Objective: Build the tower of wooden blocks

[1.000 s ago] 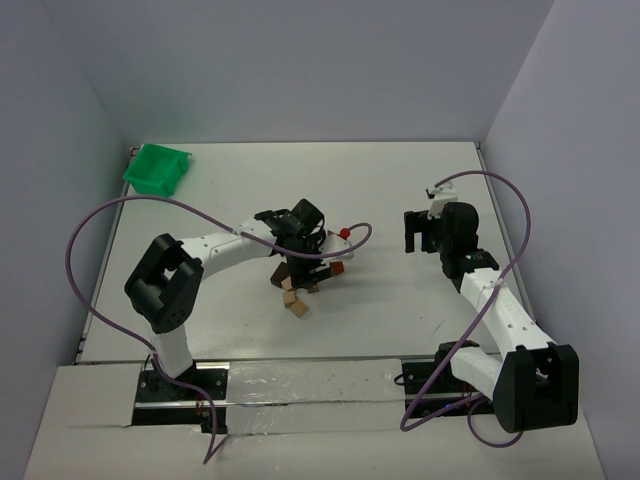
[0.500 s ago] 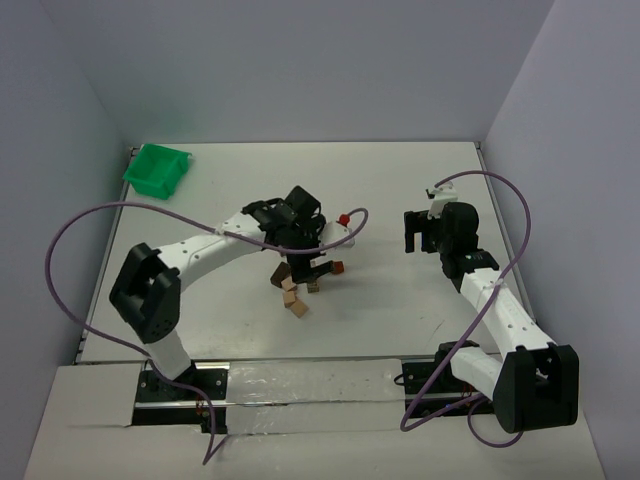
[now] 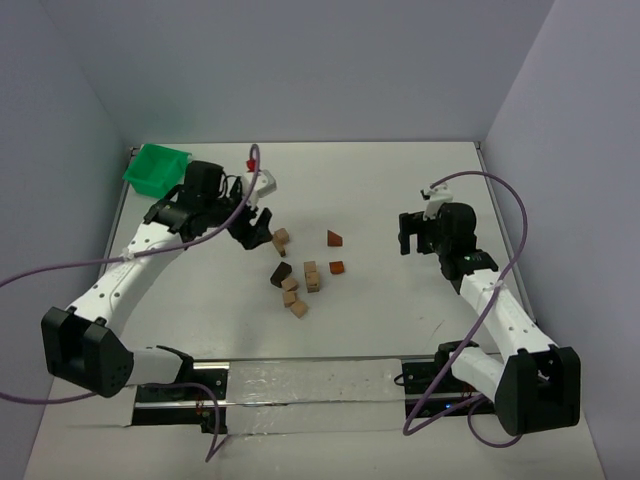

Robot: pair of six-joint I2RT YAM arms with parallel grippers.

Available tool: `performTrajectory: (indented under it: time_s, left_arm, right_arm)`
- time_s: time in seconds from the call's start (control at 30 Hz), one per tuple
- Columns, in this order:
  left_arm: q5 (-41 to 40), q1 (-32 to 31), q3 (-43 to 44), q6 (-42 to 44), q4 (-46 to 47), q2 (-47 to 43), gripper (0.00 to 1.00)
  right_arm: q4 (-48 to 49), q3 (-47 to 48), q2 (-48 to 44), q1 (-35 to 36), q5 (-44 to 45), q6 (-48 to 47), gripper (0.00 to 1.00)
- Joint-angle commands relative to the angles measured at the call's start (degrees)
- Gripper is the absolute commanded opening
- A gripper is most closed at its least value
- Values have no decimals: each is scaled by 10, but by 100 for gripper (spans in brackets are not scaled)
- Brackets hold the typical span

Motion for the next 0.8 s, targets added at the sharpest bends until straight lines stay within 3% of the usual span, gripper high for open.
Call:
performTrajectory:
  time_s: [0.0, 0.13, 0.27, 0.47, 0.77]
  left_arm:
    - [73, 47, -74, -37, 62, -71, 77]
    - [86, 89, -114, -17, 52, -98, 76]
    - [128, 121, -147, -8, 55, -104, 76]
    - [184, 146, -168, -11, 71, -97, 79]
    - [269, 230, -169, -70, 106, -93, 92]
  right_arm:
    - [-14, 44, -12, 57, -27, -18, 99]
    - [-52, 69, -17, 162, -62, -79, 92]
    - [-104, 95, -14, 221, -113, -122, 84]
    - [-208, 194, 62, 304, -162, -297, 69]
    - [-372, 313, 188, 369, -257, -592, 73]
